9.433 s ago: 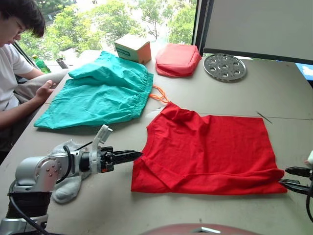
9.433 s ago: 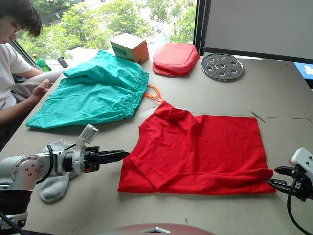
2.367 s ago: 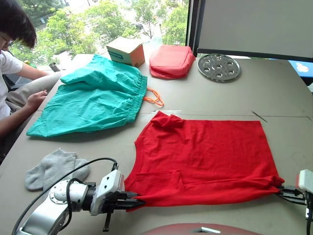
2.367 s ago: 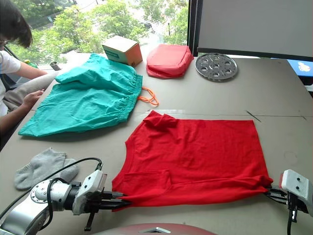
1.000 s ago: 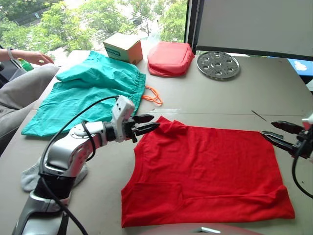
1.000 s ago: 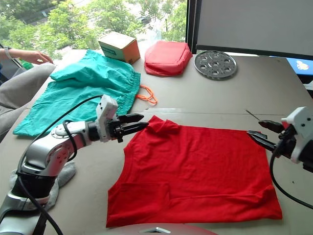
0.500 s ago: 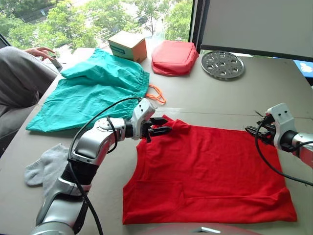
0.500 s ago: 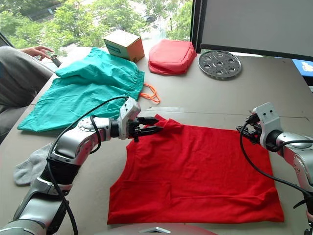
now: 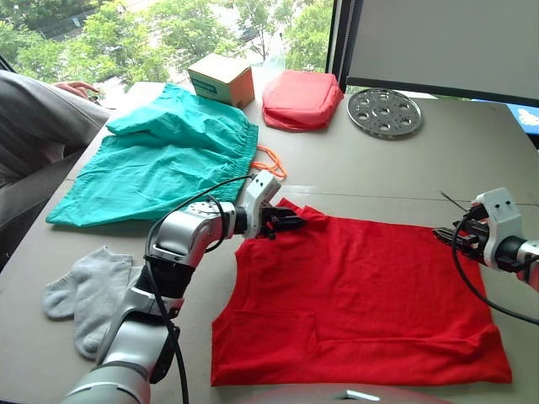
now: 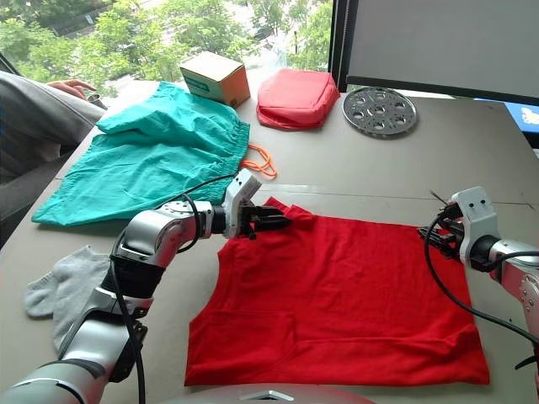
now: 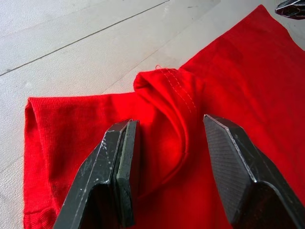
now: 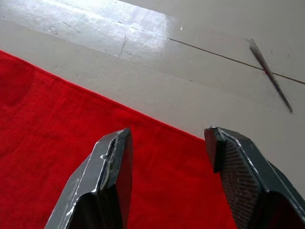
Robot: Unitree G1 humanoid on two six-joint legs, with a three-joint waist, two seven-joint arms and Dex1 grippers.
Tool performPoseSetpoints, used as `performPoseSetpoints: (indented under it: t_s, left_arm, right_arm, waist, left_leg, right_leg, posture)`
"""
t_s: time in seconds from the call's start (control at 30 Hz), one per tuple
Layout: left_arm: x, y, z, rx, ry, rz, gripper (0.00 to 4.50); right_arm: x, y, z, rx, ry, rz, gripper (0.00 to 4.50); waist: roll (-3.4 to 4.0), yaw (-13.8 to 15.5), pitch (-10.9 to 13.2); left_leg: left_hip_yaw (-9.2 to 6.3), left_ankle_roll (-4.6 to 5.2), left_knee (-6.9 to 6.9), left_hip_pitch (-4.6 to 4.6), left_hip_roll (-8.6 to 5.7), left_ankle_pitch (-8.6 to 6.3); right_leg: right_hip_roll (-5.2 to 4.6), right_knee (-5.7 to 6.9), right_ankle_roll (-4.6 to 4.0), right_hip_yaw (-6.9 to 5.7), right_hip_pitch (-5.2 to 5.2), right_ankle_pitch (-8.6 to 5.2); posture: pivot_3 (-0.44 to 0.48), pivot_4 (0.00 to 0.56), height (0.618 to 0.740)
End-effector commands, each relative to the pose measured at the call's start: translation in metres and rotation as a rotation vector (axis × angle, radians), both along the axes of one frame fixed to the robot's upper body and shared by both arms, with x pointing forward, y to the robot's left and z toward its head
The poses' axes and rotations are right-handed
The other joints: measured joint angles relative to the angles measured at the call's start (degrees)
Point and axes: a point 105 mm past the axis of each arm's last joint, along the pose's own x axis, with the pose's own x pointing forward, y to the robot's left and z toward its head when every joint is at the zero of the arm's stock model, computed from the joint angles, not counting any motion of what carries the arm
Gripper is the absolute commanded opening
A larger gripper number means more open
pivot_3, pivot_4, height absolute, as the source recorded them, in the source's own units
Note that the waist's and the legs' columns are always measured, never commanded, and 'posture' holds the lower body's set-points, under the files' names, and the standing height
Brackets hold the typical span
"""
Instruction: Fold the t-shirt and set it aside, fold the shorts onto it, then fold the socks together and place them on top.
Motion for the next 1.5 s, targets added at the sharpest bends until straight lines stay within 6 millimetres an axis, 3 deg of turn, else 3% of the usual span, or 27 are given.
performPoseSetpoints:
  t_s: [0.03,0.13,0.23,0.33,0.37,0.77,0.8,0.87,0.93,1.2,1.5]
  left_arm:
    - [0.004,-0.008,0.01,-0.017,-0.033,-0.012,2.35]
    - [0.005,-0.012,0.006,-0.005,-0.043,-0.017,2.35]
    - [0.009,-0.013,0.001,-0.002,-0.055,0.002,1.64]
    - [0.01,-0.012,0.003,-0.02,-0.068,0.003,0.2]
    - [0.01,-0.012,0.005,-0.028,-0.077,-0.001,0.06]
    - [0.001,-0.011,0.014,-0.01,-0.206,-0.092,0.06]
    - [0.0,-0.012,0.014,-0.01,-0.211,-0.094,0.0]
    - [-0.001,-0.014,0.014,-0.01,-0.216,-0.095,0.0]
    - [-0.002,-0.015,0.015,-0.008,-0.225,-0.096,0.0]
    - [-0.003,-0.02,0.017,-0.021,-0.242,-0.09,0.0]
    - [-0.008,-0.023,0.015,-0.028,-0.24,-0.089,0.0]
  right_arm:
    - [-0.001,-0.011,0.015,-0.039,-0.044,-0.034,2.59]
    - [-0.001,-0.013,0.014,-0.032,-0.043,-0.045,2.59]
    - [-0.002,-0.011,0.013,-0.021,-0.039,-0.047,2.87]
    - [-0.005,-0.011,0.013,0.001,-0.029,-0.049,2.87]
    - [-0.006,-0.012,0.013,0.006,-0.024,-0.051,2.87]
    - [0.01,-0.023,0.008,-0.1,0.02,-0.1,2.87]
    - [0.012,-0.021,0.008,-0.092,0.024,-0.093,3.26]
    - [0.013,-0.022,0.007,-0.095,0.041,-0.09,3.57]
    - [0.015,-0.024,0.003,-0.112,0.067,-0.089,4.42]
    - [0.019,-0.035,-0.011,-0.173,0.141,-0.091,4.42]
    - [0.019,-0.041,-0.021,-0.102,0.215,-0.121,4.42]
  waist:
    - [-0.01,-0.1,0.0]
    - [0.0,-0.14,-0.01]
    - [0.04,-0.14,-0.04]
    - [0.03,-0.14,-0.04]
    - [0.03,-0.11,-0.04]
    - [0.07,-0.24,-0.07]
    - [0.07,-0.21,-0.06]
    - [0.07,-0.17,-0.07]
    - [0.07,-0.12,-0.07]
    - [0.09,-0.18,-0.08]
    - [0.09,-0.17,-0.08]
  left_leg:
    - [0.0,0.0,0.0,0.0,-0.01,0.0]
    - [-0.01,-0.01,0.0,0.02,-0.01,0.01]
    - [-0.03,-0.02,0.0,0.04,-0.01,0.01]
    - [-0.03,-0.01,0.02,0.03,-0.01,0.01]
    - [-0.03,-0.01,0.02,0.03,-0.01,0.02]
    - [-0.03,-0.01,0.06,0.04,-0.01,0.01]
    - [-0.03,-0.01,0.06,0.04,-0.01,0.01]
    - [-0.05,-0.01,0.07,0.03,-0.02,0.01]
    - [-0.06,-0.01,0.1,0.01,-0.03,0.01]
    - [-0.12,0.01,0.3,-0.03,-0.03,0.0]
    - [-0.2,0.04,0.5,-0.06,-0.02,-0.02]
  right_leg:
    - [0.0,0.0,0.0,0.01,0.0,0.0]
    - [0.02,0.03,0.0,0.01,0.0,0.0]
    - [0.02,0.05,-0.01,0.01,0.01,0.0]
    - [0.02,0.05,0.0,0.01,0.01,0.0]
    - [0.02,0.05,0.0,0.02,0.01,0.0]
    - [0.01,0.07,-0.01,0.02,0.02,0.0]
    - [0.01,0.07,-0.01,0.02,0.02,0.0]
    - [0.02,0.07,-0.01,0.02,0.02,0.0]
    - [0.01,0.08,-0.01,0.01,0.02,0.0]
    - [0.02,0.13,-0.01,-0.01,0.07,0.0]
    - [0.02,0.17,0.01,-0.05,0.14,0.01]
  posture:
    - [0.0,0.15,0.739]
    - [0.0,0.15,0.739]
    - [0.0,0.15,0.739]
    - [0.0,0.15,0.739]
    - [0.0,0.15,0.739]
    - [0.0,0.15,0.739]
    - [0.0,0.15,0.739]
    - [0.0,0.15,0.739]
    - [0.0,0.15,0.739]
    - [0.0,0.15,0.739]
    - [0.0,0.15,0.739]
